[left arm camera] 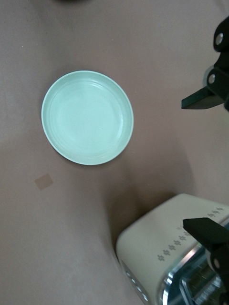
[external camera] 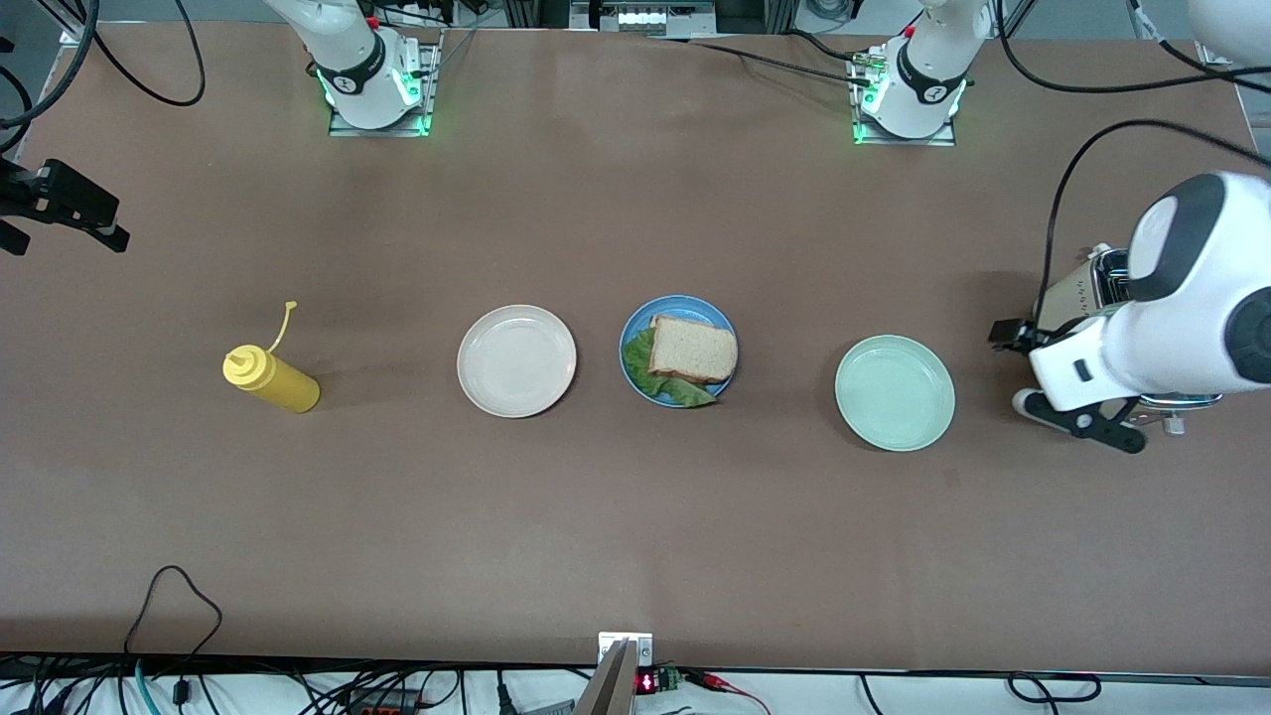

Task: Make sandwich in blue plate with both arms

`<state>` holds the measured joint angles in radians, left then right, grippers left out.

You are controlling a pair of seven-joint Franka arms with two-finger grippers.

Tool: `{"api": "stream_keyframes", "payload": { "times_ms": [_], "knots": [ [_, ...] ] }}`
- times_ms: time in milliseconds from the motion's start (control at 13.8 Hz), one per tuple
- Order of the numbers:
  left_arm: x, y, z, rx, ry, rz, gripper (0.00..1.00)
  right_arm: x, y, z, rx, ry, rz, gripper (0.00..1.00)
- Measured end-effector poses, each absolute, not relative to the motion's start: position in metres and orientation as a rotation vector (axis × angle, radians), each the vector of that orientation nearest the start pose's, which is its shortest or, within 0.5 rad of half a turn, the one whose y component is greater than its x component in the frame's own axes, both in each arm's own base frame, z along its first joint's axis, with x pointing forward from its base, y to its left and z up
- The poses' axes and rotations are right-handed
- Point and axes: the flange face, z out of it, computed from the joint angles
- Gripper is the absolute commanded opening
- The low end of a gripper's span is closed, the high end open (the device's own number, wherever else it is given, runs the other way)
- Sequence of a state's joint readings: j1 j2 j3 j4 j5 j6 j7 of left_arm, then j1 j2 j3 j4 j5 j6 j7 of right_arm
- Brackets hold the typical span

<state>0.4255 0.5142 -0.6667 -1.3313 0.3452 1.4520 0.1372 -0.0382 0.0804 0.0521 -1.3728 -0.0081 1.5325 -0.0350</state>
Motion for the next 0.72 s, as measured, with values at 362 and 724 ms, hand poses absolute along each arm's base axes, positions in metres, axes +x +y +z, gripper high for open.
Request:
{"api": "stream_keyframes", "payload": {
  "times_ms": [362,724],
  "knots": [
    [0.649,-0.083,0.5,-3.152,0.528,0.337,1.0,0.576,0.006,0.667,-3.143,-0.075,-0.121,1.0],
    [0.624,-0.061,0.57,-3.135,0.335,0.122,1.0,0.576,0.007,0.667,-3.142,-0.08,-0.122,1.0]
  ]
}}
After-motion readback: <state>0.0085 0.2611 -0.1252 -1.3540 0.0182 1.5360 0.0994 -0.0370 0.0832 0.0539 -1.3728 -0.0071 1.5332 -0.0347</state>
